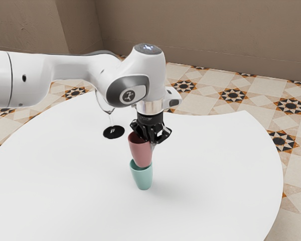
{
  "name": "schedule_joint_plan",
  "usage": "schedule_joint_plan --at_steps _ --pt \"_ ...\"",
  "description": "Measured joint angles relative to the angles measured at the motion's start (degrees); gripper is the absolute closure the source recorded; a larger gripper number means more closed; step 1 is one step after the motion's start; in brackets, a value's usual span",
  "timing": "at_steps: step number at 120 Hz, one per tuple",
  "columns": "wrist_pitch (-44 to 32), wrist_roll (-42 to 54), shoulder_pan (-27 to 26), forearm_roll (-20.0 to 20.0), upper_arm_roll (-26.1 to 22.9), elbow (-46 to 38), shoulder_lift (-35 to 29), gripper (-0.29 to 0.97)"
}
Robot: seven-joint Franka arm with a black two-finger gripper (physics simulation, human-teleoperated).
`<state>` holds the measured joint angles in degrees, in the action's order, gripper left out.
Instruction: Place the left cup onto the right cup
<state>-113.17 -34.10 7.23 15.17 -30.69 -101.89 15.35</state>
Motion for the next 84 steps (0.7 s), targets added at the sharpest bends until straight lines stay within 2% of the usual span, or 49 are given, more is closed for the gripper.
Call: schedule_joint_plan --at_steps 84 --pt "-1.99 -1.38 0.01 0.67 2.2 -0.75 2.12 0.78"
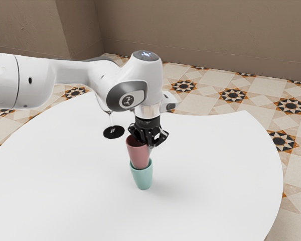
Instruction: Place the left cup onto the right cup
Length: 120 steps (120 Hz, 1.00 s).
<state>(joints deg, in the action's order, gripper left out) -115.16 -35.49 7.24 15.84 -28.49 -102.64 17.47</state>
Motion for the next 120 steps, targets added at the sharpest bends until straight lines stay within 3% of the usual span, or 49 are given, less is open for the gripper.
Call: schedule_joint_plan --at_steps 30,52,67,89,120 --pt "-1.01 0.07 0.05 -0.02 0.36 -0.39 0.59 0.78" --pt "-1.54 0.29 -0.02 -0.29 0.37 -0.39 0.85 0.39" --pt "-1.57 0.41 -0.01 -0.34 0.36 -0.31 0.24 0.21" --pt "-0.88 0.56 -0.08 -0.45 -0.07 -0.29 -3.55 0.09" --pt "4.28 1.89 -0.27 -2.79 1.45 0.23 -13.4 0.03"
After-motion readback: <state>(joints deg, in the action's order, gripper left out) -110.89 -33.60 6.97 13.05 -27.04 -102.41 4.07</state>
